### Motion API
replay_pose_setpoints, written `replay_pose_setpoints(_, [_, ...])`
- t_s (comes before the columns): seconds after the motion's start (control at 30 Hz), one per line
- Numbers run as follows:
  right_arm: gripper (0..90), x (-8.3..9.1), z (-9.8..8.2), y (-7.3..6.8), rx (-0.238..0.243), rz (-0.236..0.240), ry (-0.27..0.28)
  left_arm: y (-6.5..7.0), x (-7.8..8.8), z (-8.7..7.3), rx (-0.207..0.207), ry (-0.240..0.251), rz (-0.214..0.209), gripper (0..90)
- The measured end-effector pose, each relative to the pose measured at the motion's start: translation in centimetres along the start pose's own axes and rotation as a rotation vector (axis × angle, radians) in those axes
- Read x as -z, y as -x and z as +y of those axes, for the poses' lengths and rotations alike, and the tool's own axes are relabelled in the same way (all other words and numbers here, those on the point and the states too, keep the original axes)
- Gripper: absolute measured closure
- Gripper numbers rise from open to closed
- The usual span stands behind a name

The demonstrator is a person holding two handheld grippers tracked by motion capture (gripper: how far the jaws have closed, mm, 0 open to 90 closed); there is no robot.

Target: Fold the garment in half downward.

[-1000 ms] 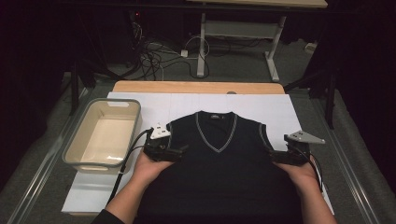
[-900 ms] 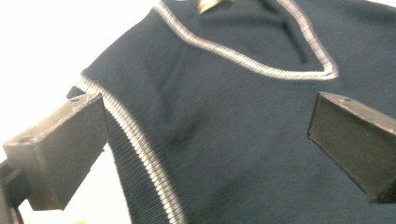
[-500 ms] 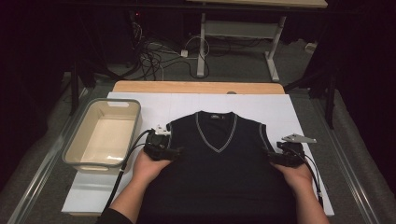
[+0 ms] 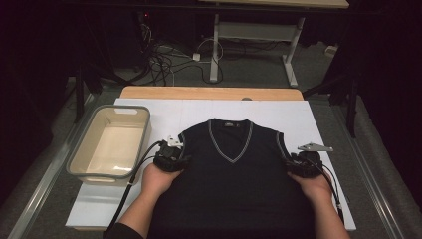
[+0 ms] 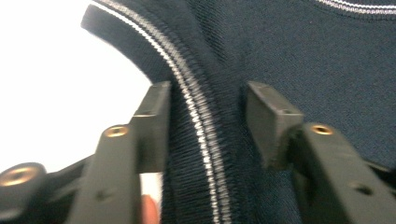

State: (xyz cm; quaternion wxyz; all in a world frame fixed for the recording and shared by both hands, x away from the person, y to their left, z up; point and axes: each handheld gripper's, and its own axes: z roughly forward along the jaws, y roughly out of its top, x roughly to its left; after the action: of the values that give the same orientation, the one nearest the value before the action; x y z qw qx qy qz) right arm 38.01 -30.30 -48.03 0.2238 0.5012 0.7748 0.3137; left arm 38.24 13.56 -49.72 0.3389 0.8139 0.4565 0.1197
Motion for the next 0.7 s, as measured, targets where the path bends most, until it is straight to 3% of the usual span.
replay_pose_setpoints(0.13, [80.6,0.2,-0.1,-0.2,0.026,0.051,0.001,0.2,0.1,-0.1,-0.028,0.004,-0.033,73.8])
replay_pose_setpoints(0.17, [81.7,0.3,-0.1,-0.3,0.033,0.053,0.001,0.3,0.2,-0.2,-0.035,0.003,-0.037,74.9])
replay_pose_setpoints(0.37, [83.3,1.9,-1.0,-0.8,0.079,0.059,0.016,0.6,1.4,-1.1,-0.073,-0.003,-0.077,76.4])
replay_pose_setpoints(0.6, [83.1,6.0,-4.2,-1.7,0.089,0.074,0.060,2.2,3.9,-3.6,-0.141,0.000,-0.135,76.1])
replay_pose_setpoints(0.7, [83.0,6.6,-5.7,-2.1,0.100,0.078,0.064,2.6,4.3,-4.1,-0.150,0.020,-0.139,75.2])
